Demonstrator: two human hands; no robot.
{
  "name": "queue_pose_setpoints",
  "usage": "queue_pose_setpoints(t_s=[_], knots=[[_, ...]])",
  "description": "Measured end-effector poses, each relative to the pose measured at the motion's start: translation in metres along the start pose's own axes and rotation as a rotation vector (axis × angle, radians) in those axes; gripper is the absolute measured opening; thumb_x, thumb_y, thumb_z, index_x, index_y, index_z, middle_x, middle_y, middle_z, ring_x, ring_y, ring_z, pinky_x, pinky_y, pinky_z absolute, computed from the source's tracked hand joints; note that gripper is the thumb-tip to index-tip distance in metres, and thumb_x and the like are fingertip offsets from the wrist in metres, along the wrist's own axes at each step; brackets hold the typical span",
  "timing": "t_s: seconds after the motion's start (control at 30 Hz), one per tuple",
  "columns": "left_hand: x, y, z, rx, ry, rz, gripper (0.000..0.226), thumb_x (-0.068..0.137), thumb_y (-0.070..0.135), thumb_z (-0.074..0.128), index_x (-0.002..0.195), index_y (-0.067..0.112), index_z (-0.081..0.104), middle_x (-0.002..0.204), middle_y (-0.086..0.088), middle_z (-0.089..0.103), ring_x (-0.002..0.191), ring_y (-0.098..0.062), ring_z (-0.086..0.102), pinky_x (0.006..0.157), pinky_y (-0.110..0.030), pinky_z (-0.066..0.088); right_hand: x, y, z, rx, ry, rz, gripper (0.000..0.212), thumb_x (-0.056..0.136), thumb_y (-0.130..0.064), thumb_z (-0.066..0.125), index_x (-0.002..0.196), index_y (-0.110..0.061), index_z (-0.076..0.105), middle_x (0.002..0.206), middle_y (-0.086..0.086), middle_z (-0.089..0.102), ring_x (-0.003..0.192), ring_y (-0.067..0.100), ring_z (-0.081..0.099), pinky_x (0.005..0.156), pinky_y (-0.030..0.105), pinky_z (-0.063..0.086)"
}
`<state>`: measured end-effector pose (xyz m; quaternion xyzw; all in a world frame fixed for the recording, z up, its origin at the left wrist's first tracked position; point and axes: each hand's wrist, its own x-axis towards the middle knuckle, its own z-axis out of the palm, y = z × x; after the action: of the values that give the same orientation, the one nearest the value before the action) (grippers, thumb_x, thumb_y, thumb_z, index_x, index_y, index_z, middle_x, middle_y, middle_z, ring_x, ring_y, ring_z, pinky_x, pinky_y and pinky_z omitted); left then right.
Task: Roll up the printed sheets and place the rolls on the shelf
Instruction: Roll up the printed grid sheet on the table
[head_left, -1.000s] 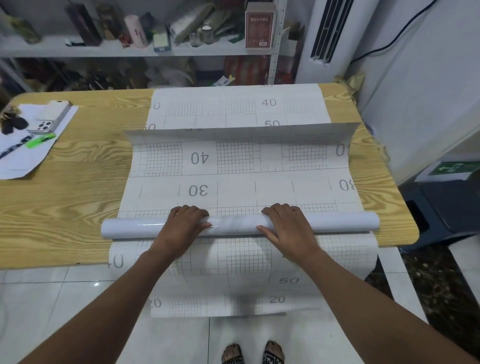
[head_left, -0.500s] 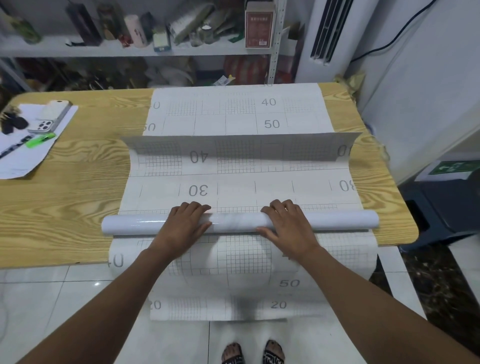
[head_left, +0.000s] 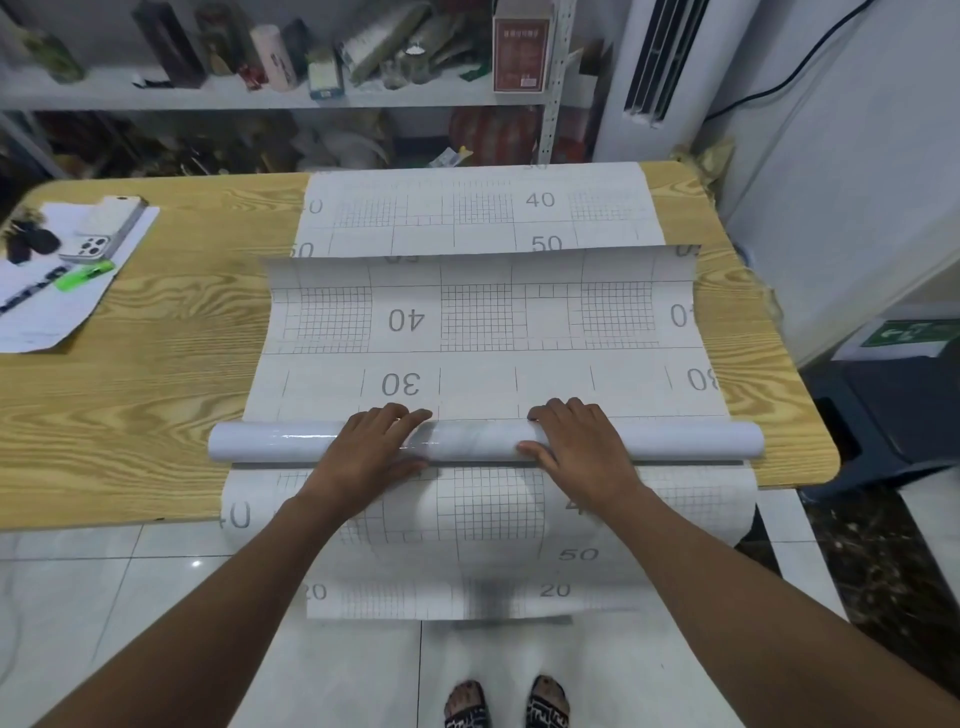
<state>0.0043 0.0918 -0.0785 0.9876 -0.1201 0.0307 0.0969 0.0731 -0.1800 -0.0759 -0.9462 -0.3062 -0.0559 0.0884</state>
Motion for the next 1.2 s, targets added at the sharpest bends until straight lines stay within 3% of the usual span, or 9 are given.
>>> queue_pose_setpoints(t_s=[0.2, 0.5, 0.63, 0.83, 0.97, 1.2], knots=[[-0.001, 0.001, 0.0, 0.037, 0.03, 0.004, 0.063, 0.063, 0.04, 0.08, 0.112, 0.026, 0.043, 0.099, 0.0, 0.06, 0.083, -0.023, 0.058, 0.074, -0.035, 0.045, 0.001, -0.001, 0.001, -0.028, 0.024, 0.005, 0.052, 0.089, -0.051, 0.028, 0.092, -0.014, 0.065, 0.085, -0.001, 0.063, 0.074, 0.02, 0.059, 0.072, 0.035, 0.047], [-0.003, 0.002, 0.0, -0.018, 0.061, 0.01, 0.071, 0.057, 0.034, 0.085, 0.113, 0.022, 0.043, 0.101, -0.006, 0.058, 0.083, -0.025, 0.056, 0.071, -0.036, 0.046, 0.001, -0.001, 0.005, -0.148, 0.076, -0.009, 0.048, 0.09, -0.047, 0.029, 0.086, -0.018, 0.067, 0.084, -0.003, 0.061, 0.072, 0.018, 0.058, 0.07, 0.031, 0.046], [-0.004, 0.003, -0.001, -0.041, 0.075, 0.012, 0.069, 0.058, 0.034, 0.085, 0.112, 0.021, 0.044, 0.1, -0.007, 0.057, 0.083, -0.026, 0.056, 0.07, -0.036, 0.046, 0.001, -0.002, 0.007, -0.181, 0.077, -0.01, 0.047, 0.091, -0.043, 0.028, 0.082, -0.019, 0.068, 0.077, -0.003, 0.061, 0.068, 0.018, 0.058, 0.076, 0.031, 0.036], [-0.005, 0.006, -0.002, -0.058, 0.062, 0.018, 0.069, 0.057, 0.033, 0.085, 0.112, 0.022, 0.045, 0.099, -0.006, 0.058, 0.081, -0.025, 0.056, 0.069, -0.032, 0.04, 0.001, -0.003, 0.008, -0.163, 0.071, 0.009, 0.044, 0.092, -0.041, 0.027, 0.091, -0.019, 0.066, 0.076, -0.004, 0.064, 0.069, 0.019, 0.06, 0.077, 0.031, 0.03], [-0.005, 0.005, 0.0, -0.061, 0.045, 0.017, 0.07, 0.054, 0.031, 0.087, 0.111, 0.022, 0.047, 0.097, -0.004, 0.058, 0.081, -0.024, 0.055, 0.07, -0.032, 0.038, 0.004, -0.004, 0.007, -0.179, 0.081, 0.027, 0.044, 0.092, -0.04, 0.028, 0.086, -0.02, 0.066, 0.072, -0.004, 0.064, 0.071, 0.021, 0.06, 0.075, 0.031, 0.029], [0.0, 0.002, 0.001, -0.062, 0.043, -0.005, 0.063, 0.054, 0.03, 0.087, 0.107, 0.016, 0.054, 0.09, -0.002, 0.061, 0.075, -0.025, 0.058, 0.066, -0.031, 0.039, -0.001, -0.003, 0.009, -0.185, 0.081, 0.012, 0.028, 0.092, -0.036, 0.042, 0.094, -0.02, 0.065, 0.084, -0.004, 0.063, 0.077, 0.019, 0.058, 0.077, 0.032, 0.043]])
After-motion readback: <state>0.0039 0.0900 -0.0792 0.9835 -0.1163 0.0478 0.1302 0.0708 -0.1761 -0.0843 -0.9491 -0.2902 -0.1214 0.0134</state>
